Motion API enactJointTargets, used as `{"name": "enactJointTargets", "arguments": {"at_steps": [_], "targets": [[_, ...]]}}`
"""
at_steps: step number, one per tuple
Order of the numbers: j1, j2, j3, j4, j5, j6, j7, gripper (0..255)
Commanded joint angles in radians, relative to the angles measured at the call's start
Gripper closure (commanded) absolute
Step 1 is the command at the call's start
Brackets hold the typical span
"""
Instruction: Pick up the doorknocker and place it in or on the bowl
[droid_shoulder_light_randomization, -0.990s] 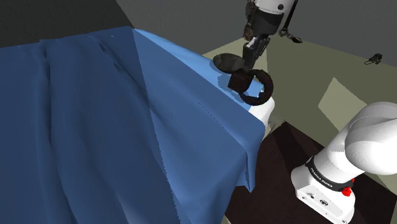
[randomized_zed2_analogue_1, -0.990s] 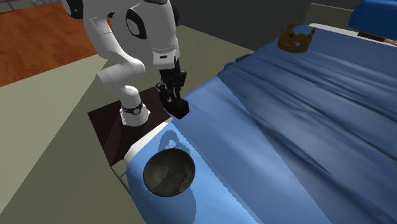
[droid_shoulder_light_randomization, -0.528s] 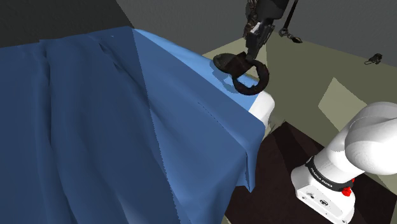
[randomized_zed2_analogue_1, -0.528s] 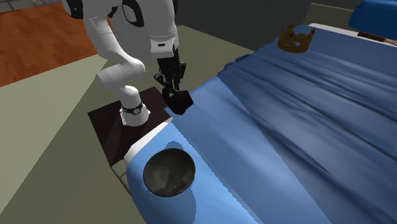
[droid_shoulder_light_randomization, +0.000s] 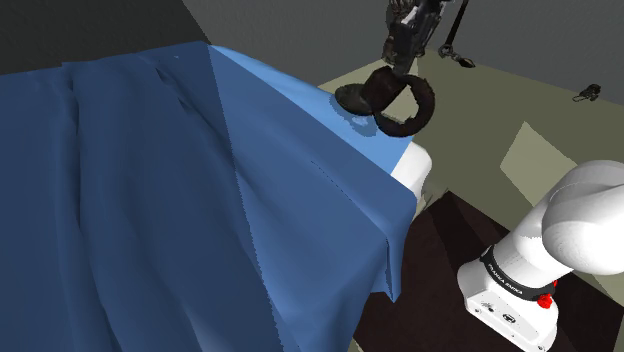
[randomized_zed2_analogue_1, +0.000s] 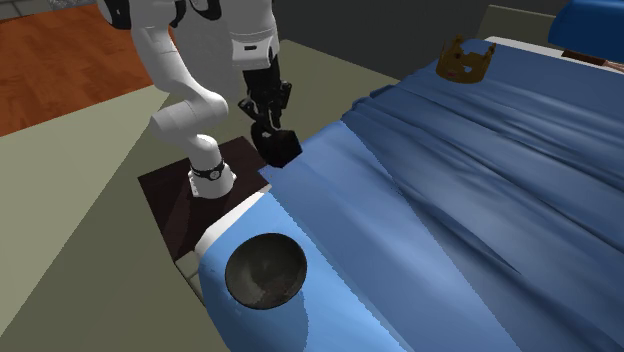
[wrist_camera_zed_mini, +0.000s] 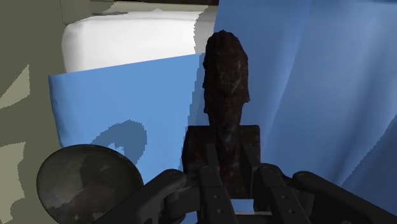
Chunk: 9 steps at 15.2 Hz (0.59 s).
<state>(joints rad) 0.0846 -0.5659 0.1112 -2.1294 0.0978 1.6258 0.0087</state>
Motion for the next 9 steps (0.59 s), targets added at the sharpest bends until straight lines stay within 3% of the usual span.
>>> {"name": "enactJointTargets", "arguments": {"at_steps": [1, 9], "targets": [[-0.008, 0.026, -0.015, 0.035, -0.009, -0.011, -0.018, 255], [-0.058, 0.238, -0.120, 0.274, -0.053, -0.045, -0.159, 255]]}}
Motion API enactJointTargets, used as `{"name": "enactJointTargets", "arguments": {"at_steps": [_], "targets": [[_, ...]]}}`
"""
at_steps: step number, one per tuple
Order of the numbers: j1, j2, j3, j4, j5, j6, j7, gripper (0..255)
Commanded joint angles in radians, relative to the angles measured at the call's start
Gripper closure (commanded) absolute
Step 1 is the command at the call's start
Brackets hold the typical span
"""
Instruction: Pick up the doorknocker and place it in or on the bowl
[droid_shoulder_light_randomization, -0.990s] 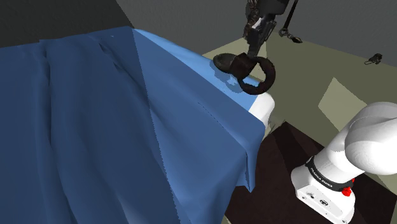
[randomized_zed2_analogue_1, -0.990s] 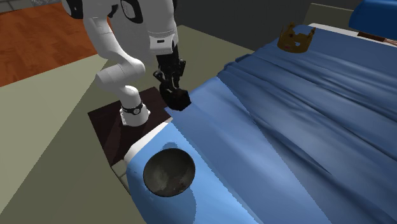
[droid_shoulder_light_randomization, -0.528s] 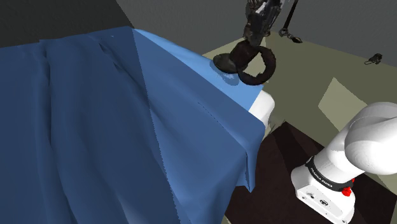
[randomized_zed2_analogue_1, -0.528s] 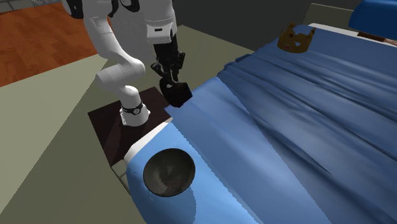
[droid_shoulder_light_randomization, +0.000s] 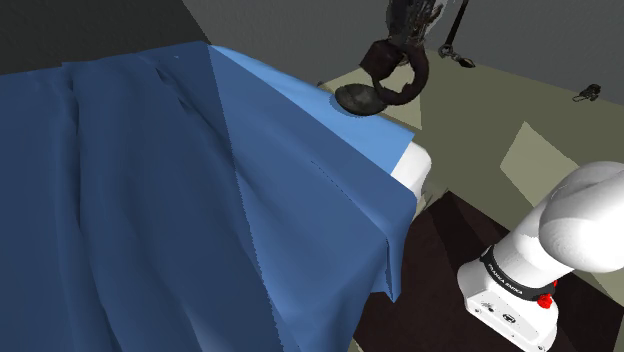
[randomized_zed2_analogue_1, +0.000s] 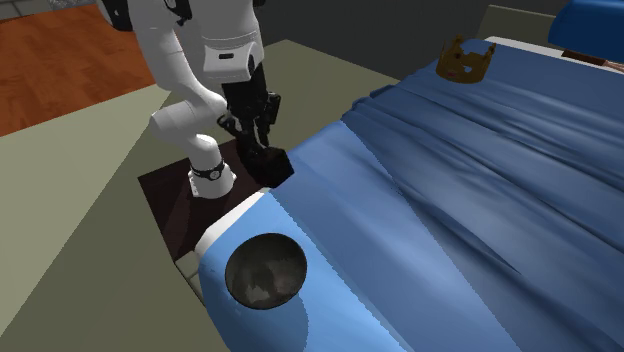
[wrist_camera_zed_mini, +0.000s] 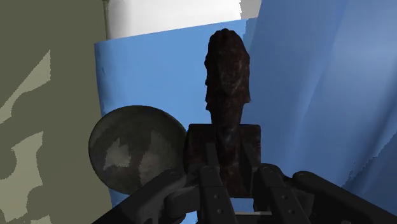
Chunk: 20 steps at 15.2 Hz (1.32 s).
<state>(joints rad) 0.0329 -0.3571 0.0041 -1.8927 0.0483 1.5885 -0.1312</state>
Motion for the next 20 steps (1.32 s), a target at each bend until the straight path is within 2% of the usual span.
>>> {"name": "enactJointTargets", "arguments": {"at_steps": [1, 6, 9, 20], "targets": [[-0.012, 0.059, -0.025, 0.074, -0.006, -0.015, -0.036, 255], [-0.042, 0.220, -0.082, 0.280, -0.006, -0.064, -0.122, 255], [-0.067, 0.341, -0.115, 0.444, 0.005, -0.111, -0.177, 255], [-0.065, 0.287, -0.111, 0.228, -0.001, 0.052, -0.180, 255]]}}
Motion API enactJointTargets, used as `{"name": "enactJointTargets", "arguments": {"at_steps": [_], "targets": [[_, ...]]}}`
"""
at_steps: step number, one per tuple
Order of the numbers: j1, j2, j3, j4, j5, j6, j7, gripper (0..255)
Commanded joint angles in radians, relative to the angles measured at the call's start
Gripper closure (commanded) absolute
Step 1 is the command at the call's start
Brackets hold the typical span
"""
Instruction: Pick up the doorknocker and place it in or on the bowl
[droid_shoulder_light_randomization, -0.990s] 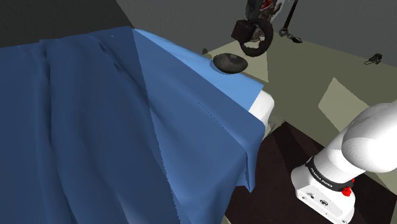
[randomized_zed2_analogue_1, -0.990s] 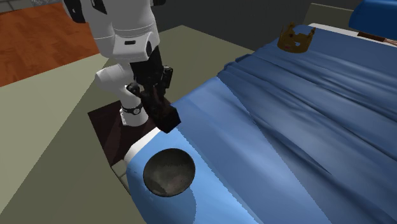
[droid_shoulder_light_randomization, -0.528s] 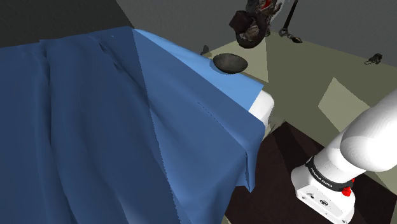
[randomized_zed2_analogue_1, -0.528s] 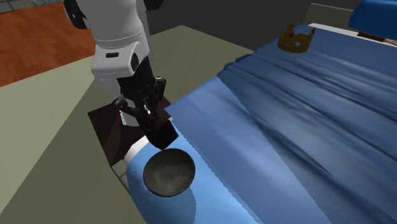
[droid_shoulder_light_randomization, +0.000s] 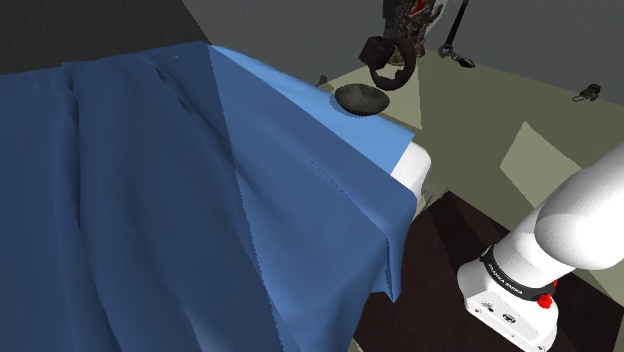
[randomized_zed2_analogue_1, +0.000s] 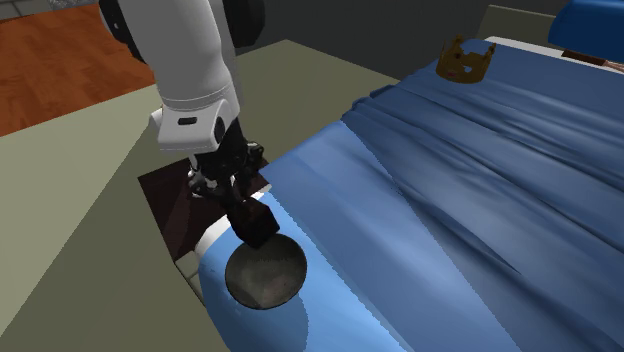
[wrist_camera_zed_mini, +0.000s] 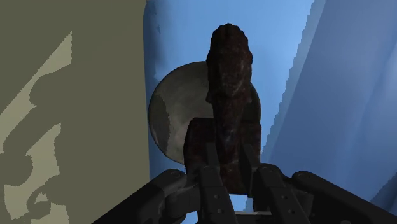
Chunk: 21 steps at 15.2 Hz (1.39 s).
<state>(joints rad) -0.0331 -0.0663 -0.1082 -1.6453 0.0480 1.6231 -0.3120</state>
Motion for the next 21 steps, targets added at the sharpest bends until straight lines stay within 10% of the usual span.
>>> {"name": "enactJointTargets", "arguments": {"at_steps": [1, 20, 21], "targets": [[0.001, -0.007, 0.001, -0.037, -0.001, 0.031, 0.001, 255], [0.001, -0.025, 0.002, -0.208, -0.002, 0.185, -0.005, 255], [0.001, -0.025, 0.002, -0.208, -0.002, 0.185, -0.005, 0]]}}
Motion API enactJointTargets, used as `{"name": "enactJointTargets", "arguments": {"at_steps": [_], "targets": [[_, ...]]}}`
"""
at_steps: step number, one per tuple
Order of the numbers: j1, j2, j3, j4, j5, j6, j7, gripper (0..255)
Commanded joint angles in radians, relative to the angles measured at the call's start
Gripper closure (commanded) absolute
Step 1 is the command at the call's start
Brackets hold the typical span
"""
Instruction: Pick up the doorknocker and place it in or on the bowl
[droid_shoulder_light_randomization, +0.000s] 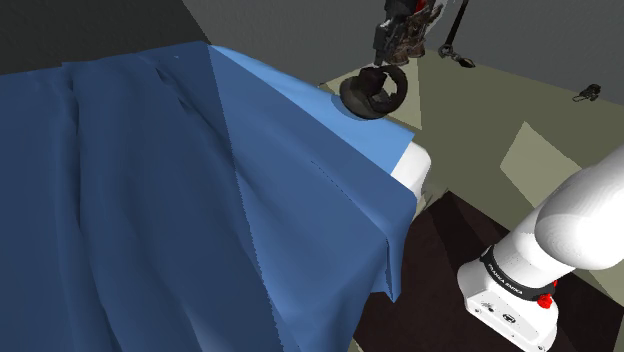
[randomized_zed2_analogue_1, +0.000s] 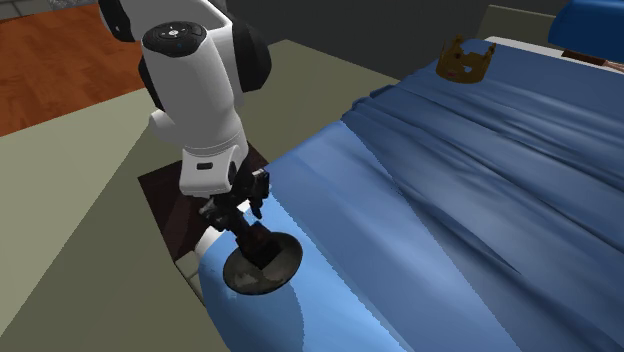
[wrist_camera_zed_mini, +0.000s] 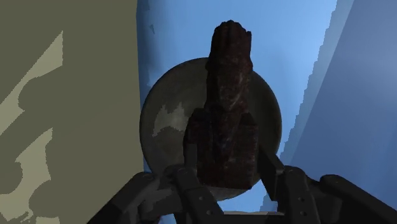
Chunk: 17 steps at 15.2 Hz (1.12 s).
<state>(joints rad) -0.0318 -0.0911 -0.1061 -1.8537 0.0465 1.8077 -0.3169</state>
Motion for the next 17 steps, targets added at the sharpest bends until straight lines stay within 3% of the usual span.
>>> {"name": "enactJointTargets", "arguments": {"at_steps": [1, 5, 9, 17], "targets": [[0.000, 0.000, 0.000, 0.000, 0.000, 0.000, 0.000, 0], [0.000, 0.000, 0.000, 0.000, 0.000, 0.000, 0.000, 0], [-0.002, 0.006, -0.003, 0.135, 0.000, -0.128, 0.000, 0], [-0.002, 0.006, -0.003, 0.135, 0.000, -0.128, 0.000, 0]]}}
